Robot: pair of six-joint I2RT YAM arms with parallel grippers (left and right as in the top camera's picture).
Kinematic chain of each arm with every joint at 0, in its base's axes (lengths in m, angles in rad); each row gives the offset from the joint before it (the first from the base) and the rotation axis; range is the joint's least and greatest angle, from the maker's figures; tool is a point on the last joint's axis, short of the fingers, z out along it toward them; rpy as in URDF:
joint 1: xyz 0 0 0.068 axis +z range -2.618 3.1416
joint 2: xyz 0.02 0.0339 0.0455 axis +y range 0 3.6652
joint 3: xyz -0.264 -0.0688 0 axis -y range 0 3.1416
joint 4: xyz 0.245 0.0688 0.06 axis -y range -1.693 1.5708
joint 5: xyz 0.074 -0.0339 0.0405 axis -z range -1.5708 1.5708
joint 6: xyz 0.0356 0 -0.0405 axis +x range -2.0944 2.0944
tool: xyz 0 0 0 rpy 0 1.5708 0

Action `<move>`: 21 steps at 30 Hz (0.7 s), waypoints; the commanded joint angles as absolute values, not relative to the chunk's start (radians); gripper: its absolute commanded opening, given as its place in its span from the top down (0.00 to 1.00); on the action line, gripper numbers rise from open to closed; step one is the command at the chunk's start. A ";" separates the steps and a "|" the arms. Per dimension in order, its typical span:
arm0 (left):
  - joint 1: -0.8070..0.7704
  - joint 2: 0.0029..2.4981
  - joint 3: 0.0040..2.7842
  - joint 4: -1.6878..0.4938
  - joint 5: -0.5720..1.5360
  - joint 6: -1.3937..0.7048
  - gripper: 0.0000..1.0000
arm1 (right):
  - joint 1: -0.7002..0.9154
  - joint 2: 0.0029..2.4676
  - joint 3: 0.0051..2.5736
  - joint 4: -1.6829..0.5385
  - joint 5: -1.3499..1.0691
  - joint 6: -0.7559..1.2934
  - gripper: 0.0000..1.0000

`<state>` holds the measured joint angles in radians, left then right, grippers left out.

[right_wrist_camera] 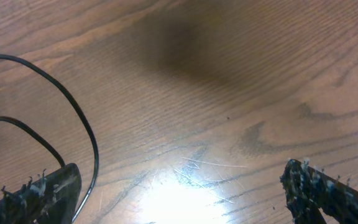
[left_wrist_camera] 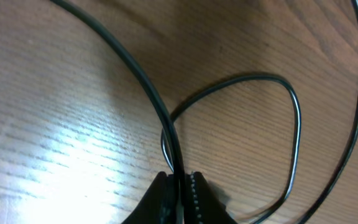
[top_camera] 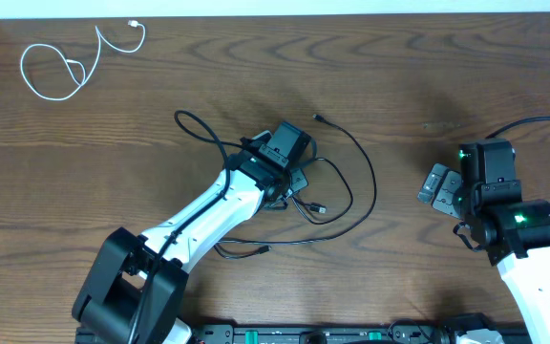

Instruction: Untangle cables

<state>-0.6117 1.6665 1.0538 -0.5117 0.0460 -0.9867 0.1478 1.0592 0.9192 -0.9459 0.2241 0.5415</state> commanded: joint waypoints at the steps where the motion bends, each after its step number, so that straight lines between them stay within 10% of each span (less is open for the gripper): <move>1: -0.615 1.680 1.044 -0.510 0.033 -0.978 0.92 | 0.141 1.053 0.921 -0.947 0.229 0.553 0.01; 21: -0.577 1.374 1.059 -0.509 -0.028 -0.978 0.93 | 0.141 1.053 0.921 -0.947 0.229 0.553 0.01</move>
